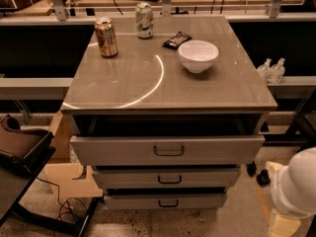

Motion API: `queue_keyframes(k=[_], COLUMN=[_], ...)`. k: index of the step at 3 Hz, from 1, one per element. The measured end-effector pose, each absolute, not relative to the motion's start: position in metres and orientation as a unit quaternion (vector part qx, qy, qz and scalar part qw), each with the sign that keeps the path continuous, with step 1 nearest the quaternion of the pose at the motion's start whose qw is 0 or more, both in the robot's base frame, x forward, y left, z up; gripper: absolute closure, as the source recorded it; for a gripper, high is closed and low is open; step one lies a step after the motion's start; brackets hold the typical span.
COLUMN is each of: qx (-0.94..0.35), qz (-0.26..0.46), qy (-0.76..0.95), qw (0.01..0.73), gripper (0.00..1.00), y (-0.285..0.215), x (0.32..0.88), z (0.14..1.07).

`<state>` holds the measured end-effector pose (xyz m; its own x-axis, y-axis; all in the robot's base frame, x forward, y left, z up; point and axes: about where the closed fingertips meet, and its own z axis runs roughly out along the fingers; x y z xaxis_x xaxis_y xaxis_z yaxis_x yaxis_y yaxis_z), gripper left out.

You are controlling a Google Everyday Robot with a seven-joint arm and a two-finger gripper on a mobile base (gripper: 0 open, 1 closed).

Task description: Open bottom drawer

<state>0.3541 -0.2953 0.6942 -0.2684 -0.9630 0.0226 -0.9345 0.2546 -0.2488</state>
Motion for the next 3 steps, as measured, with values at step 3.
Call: queue_keyframes(k=[3], qx=[-0.661], qz=[-0.055], qy=[0.747], qw=[0.029], gripper=[0.00], y=[-0.231], x=[0.344], z=[0.476])
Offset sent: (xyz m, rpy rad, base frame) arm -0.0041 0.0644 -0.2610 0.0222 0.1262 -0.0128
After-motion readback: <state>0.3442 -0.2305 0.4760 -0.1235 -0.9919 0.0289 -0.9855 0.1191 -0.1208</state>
